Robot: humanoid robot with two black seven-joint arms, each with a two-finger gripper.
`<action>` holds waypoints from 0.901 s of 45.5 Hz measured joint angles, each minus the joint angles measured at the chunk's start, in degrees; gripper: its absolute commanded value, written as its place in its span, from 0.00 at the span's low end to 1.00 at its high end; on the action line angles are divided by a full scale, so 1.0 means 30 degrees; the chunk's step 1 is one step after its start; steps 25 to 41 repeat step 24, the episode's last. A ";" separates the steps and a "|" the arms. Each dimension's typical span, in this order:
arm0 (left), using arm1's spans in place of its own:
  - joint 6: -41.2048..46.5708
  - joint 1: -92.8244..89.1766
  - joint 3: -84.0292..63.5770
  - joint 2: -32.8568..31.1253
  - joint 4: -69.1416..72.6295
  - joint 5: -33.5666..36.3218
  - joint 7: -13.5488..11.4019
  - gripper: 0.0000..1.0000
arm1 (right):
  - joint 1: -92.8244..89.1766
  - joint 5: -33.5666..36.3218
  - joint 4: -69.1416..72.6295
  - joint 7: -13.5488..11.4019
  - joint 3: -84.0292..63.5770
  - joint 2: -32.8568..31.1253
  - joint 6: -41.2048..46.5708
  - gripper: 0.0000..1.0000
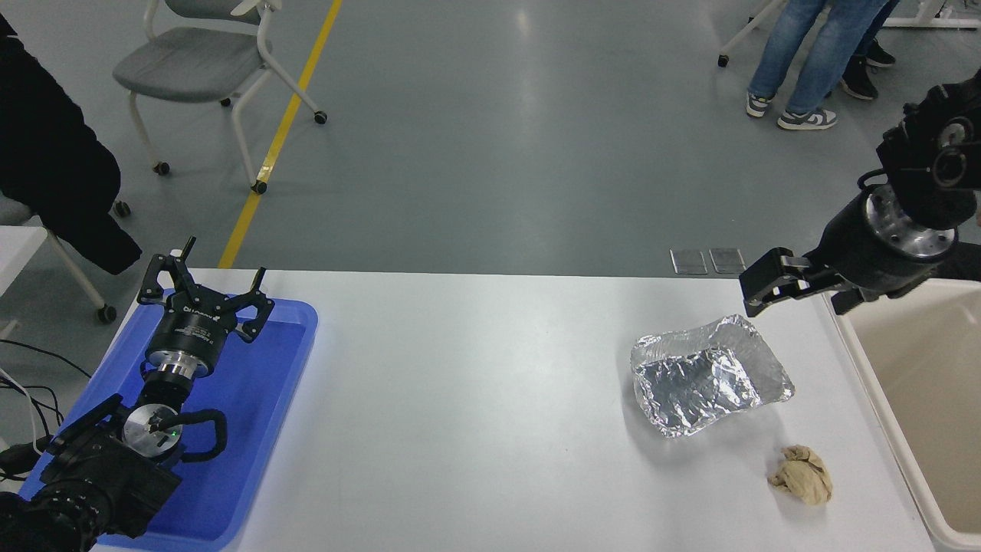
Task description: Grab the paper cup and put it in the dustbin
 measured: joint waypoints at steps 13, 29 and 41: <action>0.0000 0.0001 0.0000 0.0000 -0.0001 -0.0001 0.0000 1.00 | 0.1111 0.1351 0.1035 0.0013 0.0134 0.0599 0.0880 1.00; 0.0000 0.0001 0.0000 0.0000 -0.0004 -0.0002 0.0000 1.00 | 0.1432 0.1686 0.1298 0.0014 0.0414 0.0855 0.1076 1.00; 0.0000 0.0001 0.0000 0.0000 -0.0004 -0.0002 0.0000 1.00 | 0.1432 0.1686 0.1298 0.0014 0.0414 0.0855 0.1076 1.00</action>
